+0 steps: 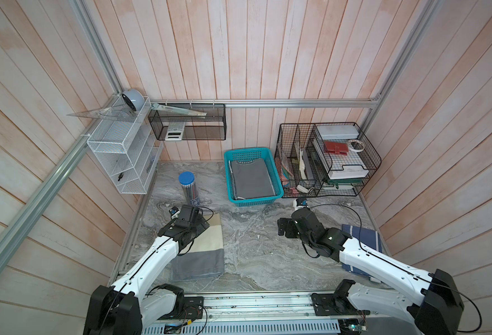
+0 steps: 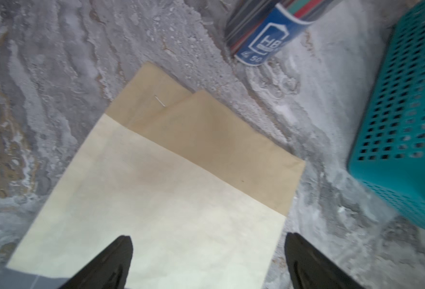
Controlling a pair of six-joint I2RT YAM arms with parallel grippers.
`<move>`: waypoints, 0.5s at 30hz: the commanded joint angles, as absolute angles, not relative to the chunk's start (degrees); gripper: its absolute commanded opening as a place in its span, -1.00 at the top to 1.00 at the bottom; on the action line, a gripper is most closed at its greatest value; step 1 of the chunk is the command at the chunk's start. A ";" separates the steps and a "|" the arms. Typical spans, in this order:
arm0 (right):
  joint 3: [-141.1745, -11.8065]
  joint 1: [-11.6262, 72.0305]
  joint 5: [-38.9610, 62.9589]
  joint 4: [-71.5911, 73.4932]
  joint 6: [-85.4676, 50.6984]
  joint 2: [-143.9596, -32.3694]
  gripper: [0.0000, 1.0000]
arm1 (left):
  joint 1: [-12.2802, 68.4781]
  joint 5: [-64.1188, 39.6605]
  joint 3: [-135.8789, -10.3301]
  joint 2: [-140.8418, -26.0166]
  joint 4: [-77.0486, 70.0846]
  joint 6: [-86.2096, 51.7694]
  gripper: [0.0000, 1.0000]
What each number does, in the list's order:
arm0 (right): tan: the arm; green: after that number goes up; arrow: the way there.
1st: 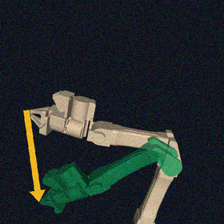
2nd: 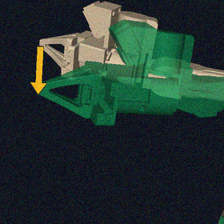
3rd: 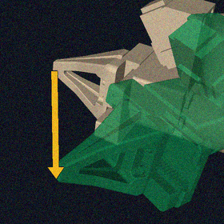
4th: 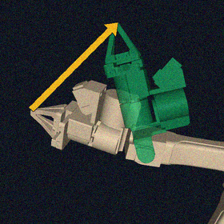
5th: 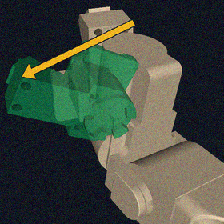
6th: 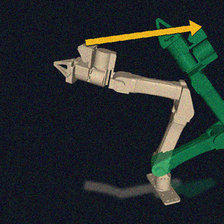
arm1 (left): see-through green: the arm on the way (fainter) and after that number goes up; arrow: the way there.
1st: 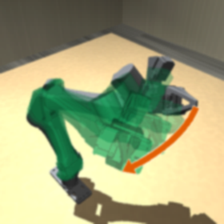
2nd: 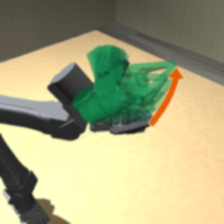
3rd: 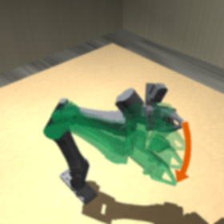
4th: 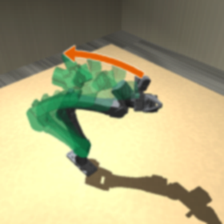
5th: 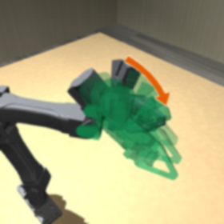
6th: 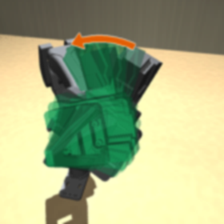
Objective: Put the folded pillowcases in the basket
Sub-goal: Move the pillowcase to the center of the board.
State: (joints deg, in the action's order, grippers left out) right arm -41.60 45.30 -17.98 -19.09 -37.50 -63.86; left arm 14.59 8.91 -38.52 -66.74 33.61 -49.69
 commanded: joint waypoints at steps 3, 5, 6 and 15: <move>-42.59 45.71 -15.95 -18.63 -39.29 -66.82 -0.95 | 14.27 2.35 -35.71 -74.67 29.44 -45.98 -1.00; -43.03 45.73 -15.97 -19.66 -39.55 -68.06 -0.95 | 15.73 1.91 -34.51 -76.05 26.82 -47.71 -1.00; -43.12 45.71 -15.98 -20.15 -39.68 -68.37 -0.95 | 17.07 2.01 -34.01 -75.96 25.72 -48.48 -1.00; -40.99 45.70 -19.62 -20.97 -40.10 -66.27 -0.95 | 32.67 4.47 -32.23 -76.71 17.57 -57.17 -1.00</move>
State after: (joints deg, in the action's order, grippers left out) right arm -41.60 45.34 -17.12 -20.21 -39.40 -67.99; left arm 29.30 4.97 -33.32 -75.05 20.01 -52.45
